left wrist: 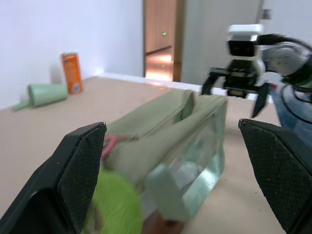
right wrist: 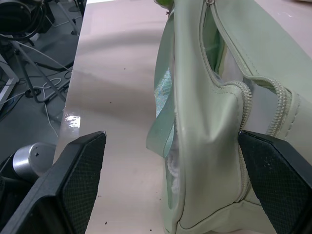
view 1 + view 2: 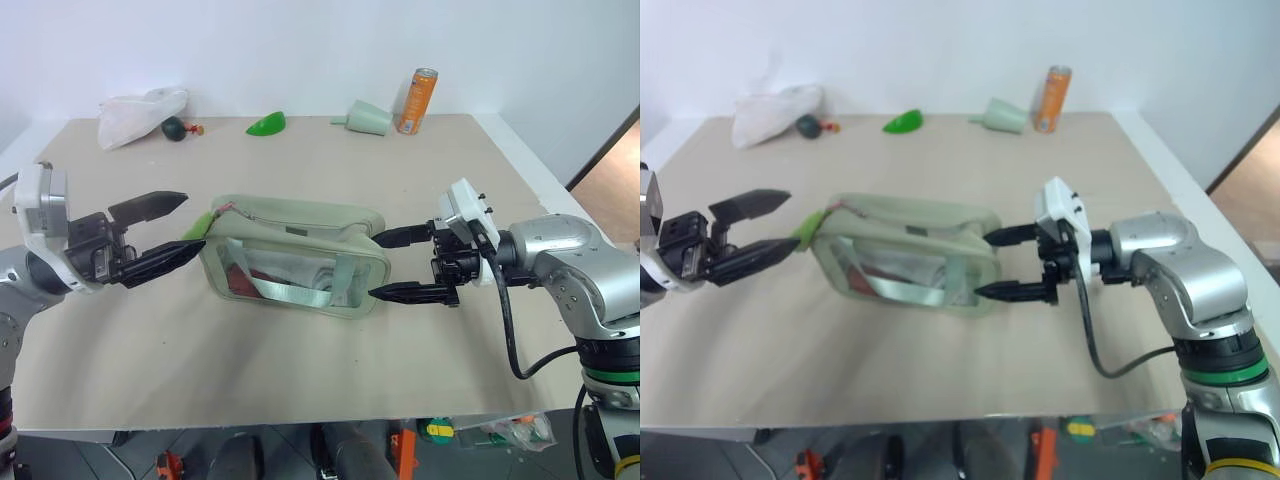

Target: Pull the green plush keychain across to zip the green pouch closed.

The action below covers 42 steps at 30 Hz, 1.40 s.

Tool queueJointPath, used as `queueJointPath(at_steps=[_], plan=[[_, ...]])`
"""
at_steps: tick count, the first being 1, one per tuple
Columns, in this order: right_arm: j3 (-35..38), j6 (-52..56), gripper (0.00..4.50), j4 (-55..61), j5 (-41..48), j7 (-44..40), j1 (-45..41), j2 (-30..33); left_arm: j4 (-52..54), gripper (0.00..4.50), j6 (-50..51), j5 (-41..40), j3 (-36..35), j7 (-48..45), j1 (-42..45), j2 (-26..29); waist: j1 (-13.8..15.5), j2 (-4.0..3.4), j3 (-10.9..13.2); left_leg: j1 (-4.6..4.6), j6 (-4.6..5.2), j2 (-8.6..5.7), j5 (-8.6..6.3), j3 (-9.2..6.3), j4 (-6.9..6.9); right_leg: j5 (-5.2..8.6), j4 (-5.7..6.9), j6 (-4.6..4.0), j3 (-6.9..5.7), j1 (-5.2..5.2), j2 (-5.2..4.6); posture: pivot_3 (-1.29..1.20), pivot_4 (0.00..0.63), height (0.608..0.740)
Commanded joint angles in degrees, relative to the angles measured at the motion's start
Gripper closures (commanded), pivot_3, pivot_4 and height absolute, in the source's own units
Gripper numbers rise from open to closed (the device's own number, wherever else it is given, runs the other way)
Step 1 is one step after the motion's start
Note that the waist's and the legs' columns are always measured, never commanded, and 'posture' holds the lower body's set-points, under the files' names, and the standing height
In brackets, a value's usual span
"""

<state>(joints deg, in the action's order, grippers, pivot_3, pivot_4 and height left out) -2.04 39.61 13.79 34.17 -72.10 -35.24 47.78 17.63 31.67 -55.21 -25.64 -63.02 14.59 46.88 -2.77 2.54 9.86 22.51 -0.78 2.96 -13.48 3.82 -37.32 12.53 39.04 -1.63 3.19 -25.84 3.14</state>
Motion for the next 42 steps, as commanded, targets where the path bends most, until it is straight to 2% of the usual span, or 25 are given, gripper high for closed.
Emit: queueJointPath(at_steps=[1, 2, 12, 13, 19, 22, 28, 35, 42], plan=[[0.4, -1.7, 0.58, 0.1, -0.5, 0.1, -0.4, 0.1, 2.1, 0.00, -0.4, -0.6, -0.3, -0.2, 0.7, 0.9, 0.0, 0.00, 0.0, 0.00, 0.00, 0.00, 0.00, -0.01, 0.00, 0.00, 0.00, 0.00, 0.00, 0.00, 0.00, 0.00, 0.150, 0.740], [0.4, -2.0, 0.82, 0.0, -0.6, 0.0, -0.4, 0.1, 2.3, 0.00, -0.4, -0.6, -0.1, -0.1, 0.6, 0.7, 0.0, 0.00, 0.0, 0.00, 0.00, 0.00, 0.00, -0.01, 0.00, 0.00, 0.00, 0.00, -0.01, 0.00, 0.00, 0.00, 0.150, 0.740], [0.1, -4.5, 4.30, -1.6, -1.5, -0.6, -0.1, -0.2, 1.2, 0.00, -0.9, -0.7, -0.6, 2.3, -0.4, -1.8, 0.0, 0.01, 0.0, 0.00, 0.00, -0.01, 0.00, 0.00, 0.00, 0.00, 0.00, 0.00, 0.00, 0.00, 0.00, 0.00, 0.150, 0.740], [0.0, -4.8, 4.48, -1.7, -1.6, -0.6, -0.2, -0.3, 0.3, 0.00, -1.2, -0.4, -0.9, 3.0, -0.3, -2.3, 0.0, 0.01, 0.0, 0.00, 0.00, 0.00, 0.00, -0.01, 0.00, 0.00, 0.00, 0.00, 0.00, 0.01, 0.00, 0.00, 0.150, 0.740], [-1.4, -5.7, 4.48, -2.9, -3.7, -0.1, -0.7, -0.8, -7.5, 0.00, -2.6, 5.5, 0.1, 8.2, -1.1, -4.2, 0.0, 0.02, 0.0, -0.03, 0.01, 0.01, 0.00, -0.01, -0.01, -0.01, 0.01, 0.00, 0.00, 0.02, 0.04, 0.00, 0.150, 0.740], [-1.8, -6.3, 4.48, -3.1, -4.5, -0.3, -0.4, -1.0, -8.3, 0.00, -2.7, 5.7, 0.0, 9.3, -1.3, -5.3, 0.0, 0.07, 0.0, -0.04, 0.00, 0.04, 0.00, -0.01, -0.01, -0.01, 0.01, 0.00, -0.01, 0.02, 0.06, 0.00, 0.150, 0.740], [-1.6, -6.8, 4.48, -3.5, -4.9, -0.2, -0.6, -0.9, -4.4, 0.00, -1.8, 3.7, 0.2, 5.7, -4.8, -5.3, -0.1, 0.15, -0.1, -0.06, 0.00, 0.09, 0.00, 0.01, 0.00, -0.01, 0.01, 0.00, 0.01, 0.02, 0.07, 0.00, 0.150, 0.740], [-1.6, -6.9, 4.48, -3.1, -5.1, -0.1, -0.4, -0.8, -1.9, 0.00, -0.6, 0.5, 0.3, 5.2, -2.6, -4.4, 0.0, 0.16, -0.1, -0.10, 0.01, 0.08, 0.01, 0.00, -0.03, -0.03, 0.02, 0.03, -0.01, 0.08, 0.08, 0.00, 0.150, 0.740], [-1.4, -6.8, 4.48, -2.9, -5.1, 0.4, -0.2, -0.8, -3.0, 0.00, -0.7, 3.2, 2.3, 4.6, -3.2, -4.0, 0.0, 0.17, -0.1, -0.10, 0.00, 0.09, 0.01, -0.02, -0.02, -0.03, 0.01, 0.03, 0.00, 0.09, 0.11, 0.00, 0.150, 0.740]])
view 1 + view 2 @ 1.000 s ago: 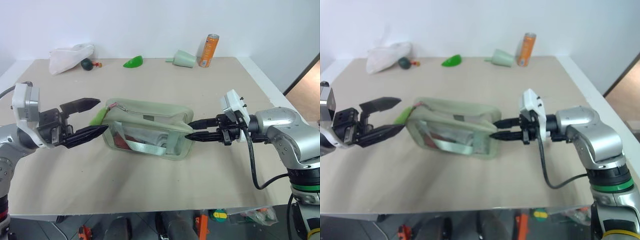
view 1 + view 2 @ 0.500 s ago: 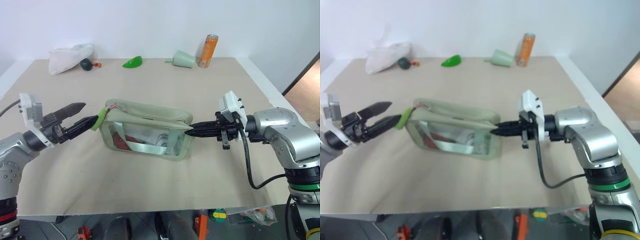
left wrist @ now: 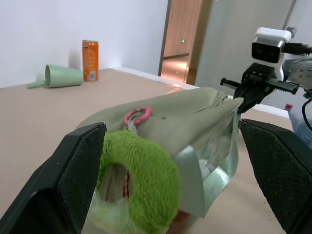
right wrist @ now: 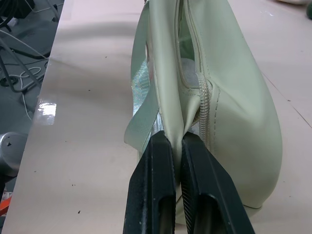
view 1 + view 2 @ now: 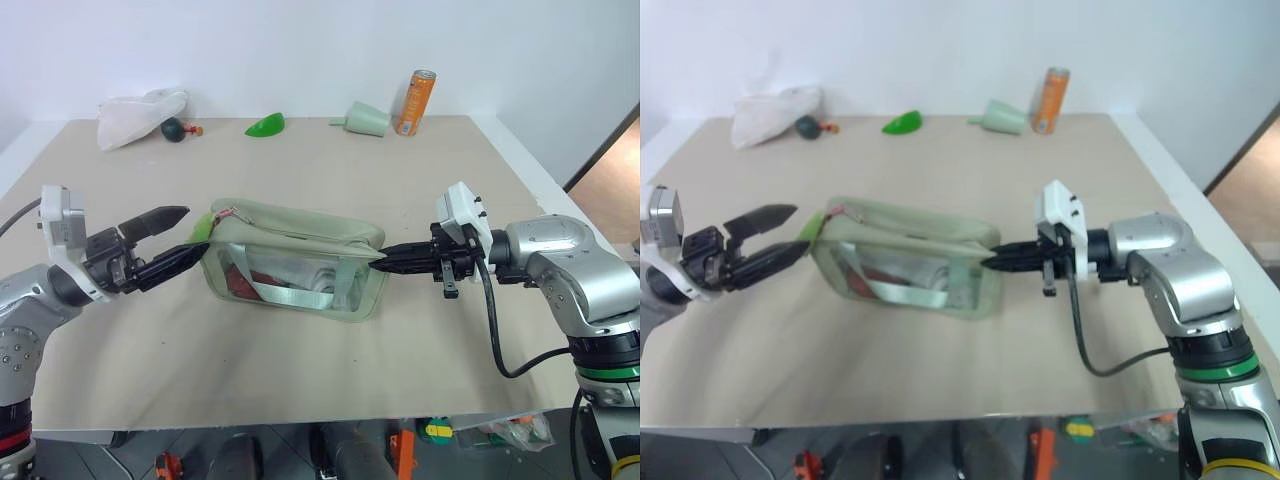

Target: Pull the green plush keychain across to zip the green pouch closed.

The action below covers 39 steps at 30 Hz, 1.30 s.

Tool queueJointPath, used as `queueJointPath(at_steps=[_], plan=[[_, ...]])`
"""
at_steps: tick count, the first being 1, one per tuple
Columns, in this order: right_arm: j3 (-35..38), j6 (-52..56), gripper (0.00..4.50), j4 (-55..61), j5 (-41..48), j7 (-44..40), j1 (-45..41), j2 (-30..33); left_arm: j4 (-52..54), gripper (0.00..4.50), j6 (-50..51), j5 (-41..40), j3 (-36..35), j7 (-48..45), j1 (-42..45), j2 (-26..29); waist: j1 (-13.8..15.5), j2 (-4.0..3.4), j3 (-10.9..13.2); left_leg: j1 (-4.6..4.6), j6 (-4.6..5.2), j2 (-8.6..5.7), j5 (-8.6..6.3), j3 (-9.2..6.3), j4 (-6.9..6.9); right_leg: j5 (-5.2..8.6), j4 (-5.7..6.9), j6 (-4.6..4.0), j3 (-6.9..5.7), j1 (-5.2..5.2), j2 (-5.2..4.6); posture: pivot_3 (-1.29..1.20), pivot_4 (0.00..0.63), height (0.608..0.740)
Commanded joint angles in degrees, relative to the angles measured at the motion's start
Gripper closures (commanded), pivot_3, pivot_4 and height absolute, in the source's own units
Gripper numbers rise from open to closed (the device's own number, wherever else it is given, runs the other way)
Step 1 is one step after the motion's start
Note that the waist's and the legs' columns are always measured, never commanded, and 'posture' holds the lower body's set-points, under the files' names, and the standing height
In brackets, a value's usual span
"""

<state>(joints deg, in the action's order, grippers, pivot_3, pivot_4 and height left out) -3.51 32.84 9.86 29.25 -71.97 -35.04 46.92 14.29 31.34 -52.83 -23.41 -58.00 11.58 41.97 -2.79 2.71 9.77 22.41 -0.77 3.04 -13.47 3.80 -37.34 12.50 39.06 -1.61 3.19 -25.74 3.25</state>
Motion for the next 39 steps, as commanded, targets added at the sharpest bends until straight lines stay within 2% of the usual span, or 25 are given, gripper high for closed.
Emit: queueJointPath(at_steps=[1, 4, 5, 7, 10, 12, 13, 15, 18, 31, 34, 39], plan=[[0.1, 0.0, 4.48, 1.1, -0.1, 0.3, -0.3, 0.1, 0.1, 0.00, -0.3, 1.0, 0.2, -0.4, -0.4, 0.9, 0.0, 0.00, 0.0, 0.00, 0.00, 0.00, 0.00, 0.00, 0.00, 0.00, 0.00, 0.00, 0.00, 0.00, 0.00, 0.00, 0.150, 0.740], [0.2, 0.1, 4.48, 1.3, 0.0, 0.4, -0.1, 0.2, -0.9, 0.00, -0.1, 2.1, 1.2, -0.2, -0.9, 0.7, 0.0, 0.00, 0.0, 0.00, 0.00, 0.01, 0.00, 0.00, 0.00, 0.00, 0.00, 0.00, 0.00, 0.00, 0.00, 0.00, 0.150, 0.740], [0.2, 0.1, 4.50, 1.3, 0.0, 0.5, -0.1, 0.2, -1.1, 0.39, -0.2, 2.5, 1.5, -0.2, -1.0, 0.5, 0.0, 0.00, 0.0, 0.00, 0.00, 0.01, 0.00, 0.00, 0.00, 0.00, 0.00, 0.00, 0.00, 0.00, 0.00, 0.00, 0.150, 0.740], [0.2, 0.1, 4.50, 1.3, -0.1, 0.5, -0.2, 0.2, -1.1, 0.73, -0.4, 2.8, 1.9, -0.4, -1.2, 0.2, 0.0, 0.00, 0.0, -0.01, 0.00, 0.01, 0.00, 0.00, 0.00, 0.00, 0.00, 0.00, 0.00, 0.00, 0.00, 0.00, 0.150, 0.740], [0.1, 0.1, 4.50, 1.2, -0.1, 0.6, -0.4, 0.2, -1.0, 1.69, -0.5, 2.7, 2.1, -0.6, -1.2, -0.3, 0.0, 0.00, 0.0, 0.00, 0.00, 0.01, 0.00, 0.01, 0.00, 0.00, 0.00, 0.00, 0.00, 0.00, -0.01, 0.00, 0.150, 0.740], [0.2, 0.1, 4.50, 1.3, -0.1, 0.5, -0.4, 0.3, -0.9, 2.51, -0.5, 2.5, 2.2, -0.6, -1.1, -0.5, 0.0, 0.00, 0.0, 0.00, 0.00, 0.01, 0.00, 0.01, 0.00, 0.00, 0.00, 0.00, 0.01, 0.00, -0.01, 0.00, 0.150, 0.740], [0.2, 0.1, 4.50, 1.3, -0.1, 0.5, -0.4, 0.4, -0.8, 2.75, -0.5, 2.4, 2.2, -0.6, -1.1, -0.6, 0.0, 0.00, 0.0, 0.00, 0.00, 0.00, 0.00, 0.01, 0.00, 0.00, 0.00, 0.00, 0.01, 0.00, -0.01, 0.00, 0.150, 0.740], [0.2, 0.2, 4.50, 1.4, -0.1, 0.6, -0.4, 0.4, -0.9, 3.64, -0.5, 2.1, 2.1, -0.8, -1.0, -0.7, 0.0, 0.00, 0.0, 0.00, 0.00, 0.00, 0.00, 0.01, 0.00, 0.00, 0.00, 0.00, 0.01, 0.00, -0.01, 0.00, 0.150, 0.740], [0.0, 0.3, 4.50, 1.4, -0.2, 0.6, -0.5, 0.4, -1.0, 4.48, -0.6, 1.8, 1.7, -0.6, -0.7, -0.9, 0.0, 0.00, 0.0, 0.00, 0.00, 0.00, 0.00, 0.01, -0.01, 0.00, 0.00, 0.00, 0.01, 0.00, -0.02, 0.00, 0.150, 0.740], [-0.5, 0.4, 4.50, 1.1, -0.4, 0.4, -1.2, 0.2, 0.8, 4.48, 0.4, -5.8, -2.3, 2.7, 6.0, -1.4, 0.0, 0.01, 0.0, -0.01, 0.00, -0.01, 0.00, 0.00, -0.01, 0.00, 0.00, 0.01, 0.01, 0.01, 0.00, 0.00, 0.150, 0.740], [-0.6, 0.3, 4.50, 0.9, -0.5, 0.3, -1.4, 0.2, 1.4, 4.48, 0.1, -4.7, -0.4, 2.4, 7.6, -1.0, 0.0, 0.01, 0.0, 0.00, 0.00, -0.01, 0.00, 0.00, -0.01, 0.00, 0.00, 0.01, 0.01, 0.01, 0.01, 0.00, 0.150, 0.740], [-0.7, 0.2, 4.50, 0.7, -0.6, 0.3, -1.7, 0.2, 1.0, 4.48, -1.1, 2.2, 6.6, 1.2, 10.5, -0.2, 0.0, 0.01, 0.0, 0.00, 0.00, -0.04, 0.00, -0.02, -0.01, -0.01, 0.00, 0.01, 0.01, 0.02, 0.03, 0.00, 0.150, 0.740]])
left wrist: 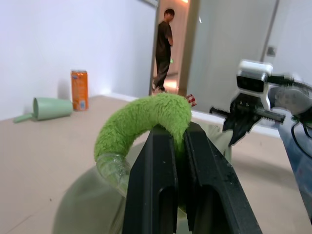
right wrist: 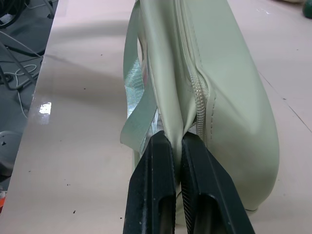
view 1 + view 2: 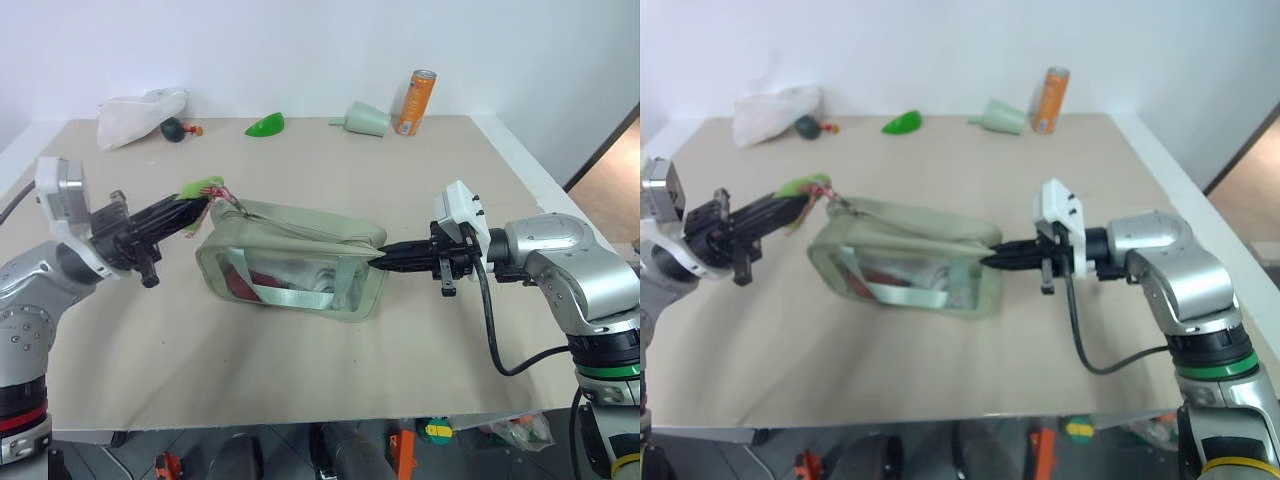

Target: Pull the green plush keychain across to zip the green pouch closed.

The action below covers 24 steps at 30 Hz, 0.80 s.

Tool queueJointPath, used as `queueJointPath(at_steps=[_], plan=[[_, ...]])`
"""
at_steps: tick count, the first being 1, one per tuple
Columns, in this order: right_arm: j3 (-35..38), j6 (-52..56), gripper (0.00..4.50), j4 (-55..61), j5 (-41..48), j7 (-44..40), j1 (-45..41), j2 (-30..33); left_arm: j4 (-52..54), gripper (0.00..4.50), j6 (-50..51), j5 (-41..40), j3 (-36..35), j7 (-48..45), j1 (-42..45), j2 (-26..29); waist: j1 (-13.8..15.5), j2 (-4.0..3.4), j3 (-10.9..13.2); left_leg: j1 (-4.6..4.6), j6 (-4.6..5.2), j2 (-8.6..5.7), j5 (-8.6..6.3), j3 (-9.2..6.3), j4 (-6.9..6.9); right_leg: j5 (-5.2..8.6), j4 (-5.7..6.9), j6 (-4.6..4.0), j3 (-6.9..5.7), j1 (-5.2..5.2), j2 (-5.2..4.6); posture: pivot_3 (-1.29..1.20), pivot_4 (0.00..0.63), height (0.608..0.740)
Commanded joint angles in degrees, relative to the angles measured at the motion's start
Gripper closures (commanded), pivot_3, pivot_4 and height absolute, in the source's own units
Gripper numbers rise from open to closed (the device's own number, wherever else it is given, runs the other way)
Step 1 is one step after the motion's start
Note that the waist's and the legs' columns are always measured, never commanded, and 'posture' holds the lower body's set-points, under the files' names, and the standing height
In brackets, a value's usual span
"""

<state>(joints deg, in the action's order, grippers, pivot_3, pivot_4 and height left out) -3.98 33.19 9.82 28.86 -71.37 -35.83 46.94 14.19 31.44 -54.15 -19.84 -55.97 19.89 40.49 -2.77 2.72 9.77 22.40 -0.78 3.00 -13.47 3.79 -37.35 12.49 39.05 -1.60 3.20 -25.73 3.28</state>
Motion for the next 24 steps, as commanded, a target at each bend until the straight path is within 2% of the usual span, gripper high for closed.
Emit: queueJointPath(at_steps=[1, 4, 8, 16, 20, 22, 24], plan=[[-0.3, -0.2, 4.50, 0.7, -0.4, -0.2, -1.0, 0.1, 0.3, 4.48, 0.1, 5.1, 5.9, -0.6, 4.2, 1.5, 0.0, 0.00, 0.0, 0.00, 0.00, -0.02, 0.00, 0.00, -0.01, 0.00, 0.00, 0.00, 0.00, 0.00, 0.00, 0.00, 0.150, 0.740], [-0.3, 0.0, 4.50, 1.0, -0.4, 0.0, -1.1, 0.0, -1.6, 4.48, 1.8, 8.7, 11.6, 1.1, 9.4, 0.1, 0.0, 0.00, 0.0, 0.00, -0.01, -0.12, 0.02, -0.03, -0.05, -0.01, 0.00, 0.01, 0.04, 0.08, 0.08, 0.00, 0.150, 0.740], [0.1, 0.3, 4.50, 1.6, -0.2, 0.3, -0.7, 0.2, -0.7, 4.48, -1.6, 13.6, 15.9, 0.3, 11.4, -1.8, -0.1, 0.00, 0.0, -0.15, -0.01, -0.11, 0.01, -0.02, -0.01, -0.01, 0.00, 0.01, 0.28, 0.19, 0.19, 0.00, 0.150, 0.740], [0.8, 0.9, 4.50, 2.5, 0.1, 0.8, 0.2, 0.8, -2.4, 1.76, -1.6, 14.5, 14.8, -0.3, 10.7, -2.7, 0.0, 0.00, 0.0, -0.19, -0.01, -0.06, 0.01, -0.07, -0.01, 0.00, 0.00, 0.01, 0.24, 0.24, 0.23, 0.00, 0.150, 0.740], [0.7, 0.9, 4.50, 2.3, 0.1, 0.7, 0.0, 0.7, -2.0, 0.35, -1.9, 12.1, 11.0, -0.8, 9.6, -2.3, 0.0, 0.00, 0.0, -0.25, -0.01, -0.06, 0.01, -0.08, -0.02, -0.01, 0.00, 0.02, 0.24, 0.30, 0.23, 0.00, 0.150, 0.740], [0.5, 0.8, 4.50, 2.1, 0.1, 0.7, -0.2, 0.5, -1.2, 0.02, -1.2, 9.6, 8.8, -1.5, 8.9, -2.0, 0.0, 0.00, 0.0, -0.25, -0.01, -0.03, 0.01, -0.08, -0.02, -0.01, 0.00, 0.02, 0.24, 0.29, 0.25, 0.00, 0.150, 0.740], [0.3, 0.7, 4.50, 1.9, 0.0, 0.5, -0.4, 0.4, -0.4, 0.02, -0.3, 7.4, 6.5, -2.4, 7.6, -1.1, -0.1, 0.00, 0.0, -0.24, -0.01, -0.01, 0.01, -0.09, -0.01, 0.00, 0.00, 0.01, 0.23, 0.29, 0.26, 0.00, 0.150, 0.740]])
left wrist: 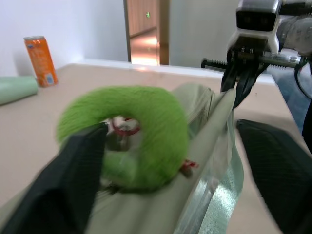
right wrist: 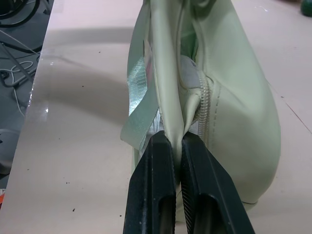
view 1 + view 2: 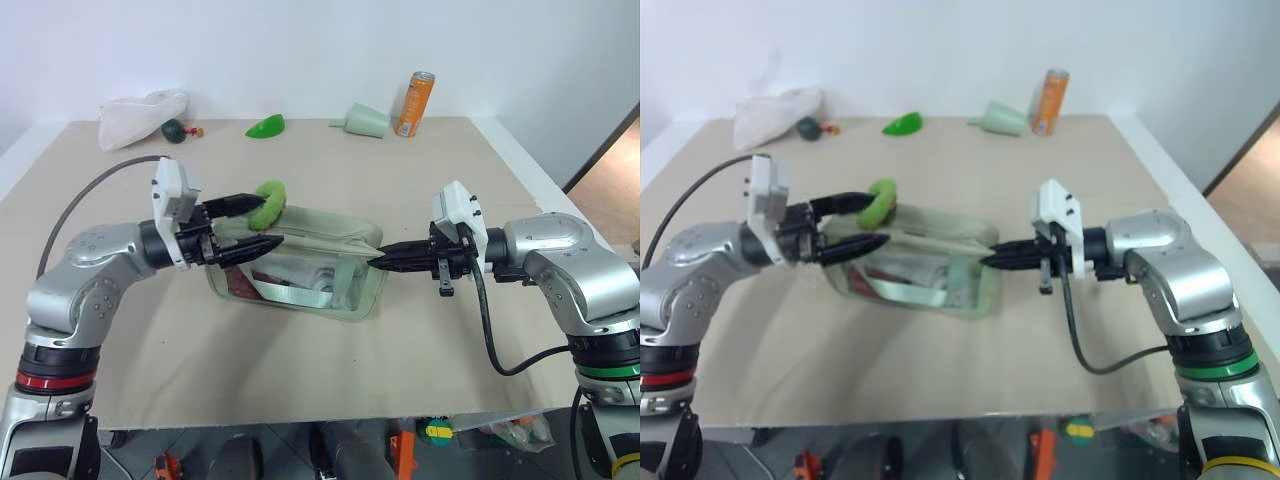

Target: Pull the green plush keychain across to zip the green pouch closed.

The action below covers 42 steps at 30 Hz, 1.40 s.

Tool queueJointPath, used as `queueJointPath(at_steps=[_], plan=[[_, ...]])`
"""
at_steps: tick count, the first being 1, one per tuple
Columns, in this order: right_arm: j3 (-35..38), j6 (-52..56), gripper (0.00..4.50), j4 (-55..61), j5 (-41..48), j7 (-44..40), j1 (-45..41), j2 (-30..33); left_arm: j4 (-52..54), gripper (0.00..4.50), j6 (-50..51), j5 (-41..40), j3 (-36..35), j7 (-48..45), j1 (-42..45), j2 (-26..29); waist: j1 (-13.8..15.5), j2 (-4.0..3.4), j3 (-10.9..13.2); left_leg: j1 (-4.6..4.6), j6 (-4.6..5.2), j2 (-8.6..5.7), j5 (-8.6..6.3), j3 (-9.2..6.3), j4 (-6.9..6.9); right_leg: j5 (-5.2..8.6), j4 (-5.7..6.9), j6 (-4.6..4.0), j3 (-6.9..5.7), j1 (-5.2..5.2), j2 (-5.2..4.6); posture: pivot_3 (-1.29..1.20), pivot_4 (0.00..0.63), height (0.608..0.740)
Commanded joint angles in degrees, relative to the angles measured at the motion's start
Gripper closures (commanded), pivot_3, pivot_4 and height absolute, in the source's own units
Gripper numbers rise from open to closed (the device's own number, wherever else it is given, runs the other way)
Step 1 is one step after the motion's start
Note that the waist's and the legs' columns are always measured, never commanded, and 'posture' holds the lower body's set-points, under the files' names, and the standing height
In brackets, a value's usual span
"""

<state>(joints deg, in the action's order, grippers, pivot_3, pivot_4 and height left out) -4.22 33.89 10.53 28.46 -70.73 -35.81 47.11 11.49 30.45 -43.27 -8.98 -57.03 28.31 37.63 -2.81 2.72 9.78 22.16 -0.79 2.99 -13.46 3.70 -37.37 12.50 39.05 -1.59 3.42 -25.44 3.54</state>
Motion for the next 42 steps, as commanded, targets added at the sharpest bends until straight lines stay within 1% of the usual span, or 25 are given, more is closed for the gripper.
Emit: queueJointPath(at_steps=[1, 5, 8, 11, 13, 15, 21, 25, 28, 29, 31, 32, 34, 35, 39, 41, 42], plan=[[0.5, 0.0, 4.50, 1.1, 0.4, -0.2, -0.5, 0.2, 2.6, 0.02, 1.0, -4.3, -5.2, -1.6, -1.4, 2.2, 0.0, 0.00, 0.0, 0.00, 0.00, 0.02, 0.00, 0.01, 0.01, 0.00, 0.00, 0.00, 0.01, 0.00, 0.02, 0.00, 0.150, 0.740], [0.1, -0.3, 4.50, 0.6, 0.2, -0.6, -1.0, -0.1, 2.4, 0.02, 1.5, -6.6, -9.9, -1.9, -4.7, 4.0, 0.0, 0.00, 0.0, 0.00, 0.00, 0.10, 0.00, 0.00, 0.02, 0.01, 0.00, -0.02, -0.01, -0.01, 0.01, 0.00, 0.150, 0.740], [0.0, -0.3, 4.50, 0.6, 0.2, -0.7, -1.0, -0.1, 0.8, 0.02, 0.9, -5.8, -11.9, -1.1, -6.6, 4.7, 0.0, 0.00, 0.0, -0.01, 0.00, 0.10, 0.00, -0.02, 0.00, 0.01, 0.00, -0.02, -0.03, 0.00, 0.00, 0.00, 0.150, 0.740], [-0.1, -0.4, 4.50, 0.4, 0.1, -0.9, -1.1, -0.2, -1.3, 0.02, -0.9, -2.9, -13.4, -1.9, -11.3, 5.9, -0.1, -0.01, 0.0, -0.04, 0.00, 0.11, 0.00, 0.02, 0.01, 0.01, 0.00, -0.02, 0.00, 0.00, 0.00, 0.00, 0.150, 0.740], [-0.2, -0.4, 4.50, 0.3, 0.1, -1.0, -1.2, -0.2, -2.1, 0.02, -1.4, -1.5, -13.4, -2.4, -14.2, 6.3, -0.1, 0.00, 0.0, -0.06, 0.00, 0.12, 0.00, 0.03, 0.03, 0.03, 0.00, -0.05, 0.00, -0.01, 0.00, 0.00, 0.150, 0.740], [-0.2, -0.5, 4.50, 0.3, 0.1, -1.0, -1.3, -0.2, -2.2, 0.02, -1.8, -0.9, -12.8, -2.5, -15.4, 6.1, 0.0, 0.03, 0.0, -0.04, 0.00, 0.14, 0.00, 0.00, 0.05, 0.06, -0.01, -0.09, -0.06, -0.03, 0.00, 0.00, 0.150, 0.740], [-0.3, -1.0, 4.50, 0.1, -0.2, -1.3, -1.4, -0.3, -4.0, 0.02, -2.3, 1.8, -8.9, -1.6, -14.8, 3.8, 0.1, 0.04, 0.0, -0.04, 0.00, 0.16, 0.00, 0.02, 0.05, 0.06, -0.01, -0.09, -0.05, -0.02, -0.01, 0.00, 0.150, 0.740], [0.0, -0.8, 4.50, 0.5, -0.1, -1.2, -1.1, 0.0, -4.2, 1.04, -1.3, 0.4, -7.9, -2.0, -12.9, 2.4, 0.0, 0.05, 0.0, -0.01, 0.00, 0.15, 0.00, 0.01, 0.05, 0.05, -0.01, -0.09, -0.06, -0.02, 0.00, 0.00, 0.150, 0.740], [0.4, -0.6, 4.50, 0.8, 0.0, -1.1, -0.7, 0.3, -3.6, 2.23, -0.3, -1.1, -8.1, -2.5, -12.3, 2.0, 0.0, 0.05, 0.0, -0.02, 0.00, 0.17, -0.01, 0.01, 0.07, 0.06, -0.01, -0.10, -0.04, -0.03, 0.03, 0.00, 0.150, 0.740], [0.5, -0.6, 4.50, 0.8, 0.0, -1.0, -0.6, 0.3, -3.3, 2.52, -0.1, -1.5, -8.1, -2.6, -12.3, 2.0, 0.0, 0.05, 0.0, -0.02, 0.00, 0.17, -0.01, 0.00, 0.08, 0.06, -0.01, -0.10, -0.05, -0.03, 0.03, 0.00, 0.150, 0.740], [0.6, -0.6, 4.50, 0.9, 0.0, -0.9, -0.5, 0.4, -2.8, 3.23, 0.1, -1.9, -8.1, -2.6, -12.3, 2.1, 0.0, 0.05, 0.0, -0.01, 0.00, 0.17, -0.01, -0.01, 0.08, 0.07, -0.01, -0.10, -0.05, -0.03, 0.04, 0.00, 0.150, 0.740], [0.6, -0.6, 4.50, 0.9, 0.0, -0.8, -0.5, 0.3, -2.8, 3.43, 0.1, -1.9, -8.1, -2.7, -12.4, 2.1, 0.0, 0.05, 0.0, -0.01, 0.00, 0.18, -0.01, -0.01, 0.08, 0.07, -0.01, -0.10, -0.06, -0.03, 0.03, 0.00, 0.150, 0.740], [0.6, -0.7, 4.50, 0.8, 0.0, -0.8, -0.5, 0.3, -2.7, 4.33, -0.1, -1.8, -8.0, -2.7, -12.6, 2.1, 0.0, 0.05, 0.0, -0.02, 0.00, 0.17, -0.01, 0.00, 0.08, 0.06, -0.01, -0.10, -0.05, -0.03, 0.03, 0.00, 0.150, 0.740], [0.6, -0.7, 4.50, 0.8, -0.1, -0.8, -0.5, 0.3, -2.5, 4.46, -0.4, -1.5, -7.9, -2.5, -12.8, 2.1, 0.0, 0.05, 0.0, -0.02, 0.00, 0.17, -0.01, 0.00, 0.07, 0.06, -0.01, -0.10, -0.05, -0.03, 0.03, 0.00, 0.150, 0.740], [0.4, 0.4, 4.50, 0.0, 0.6, -1.2, -0.9, 0.3, -1.9, 4.46, -1.1, -0.1, -7.6, -1.0, -13.3, 1.9, 0.0, 0.05, 0.0, -0.02, 0.00, 0.18, -0.01, 0.00, 0.08, 0.06, -0.01, -0.10, -0.05, -0.03, 0.03, 0.00, 0.150, 0.740], [0.3, 1.3, 3.76, -1.1, 1.0, -2.0, -1.2, 0.5, -1.7, 4.50, -1.3, 0.6, -7.2, -0.9, -13.7, 1.9, 0.0, 0.05, 0.0, -0.02, 0.00, 0.18, -0.01, 0.00, 0.08, 0.06, -0.01, -0.10, -0.05, -0.03, 0.03, 0.00, 0.150, 0.740], [0.4, 1.4, 3.49, -1.7, 1.0, -1.9, -1.4, 0.3, -1.6, 4.50, -1.4, 0.8, -7.2, -0.8, -13.8, 1.9, 0.0, 0.05, 0.0, -0.02, 0.00, 0.18, -0.01, -0.01, 0.08, 0.06, -0.01, -0.10, -0.05, -0.03, 0.03, 0.00, 0.150, 0.740]])
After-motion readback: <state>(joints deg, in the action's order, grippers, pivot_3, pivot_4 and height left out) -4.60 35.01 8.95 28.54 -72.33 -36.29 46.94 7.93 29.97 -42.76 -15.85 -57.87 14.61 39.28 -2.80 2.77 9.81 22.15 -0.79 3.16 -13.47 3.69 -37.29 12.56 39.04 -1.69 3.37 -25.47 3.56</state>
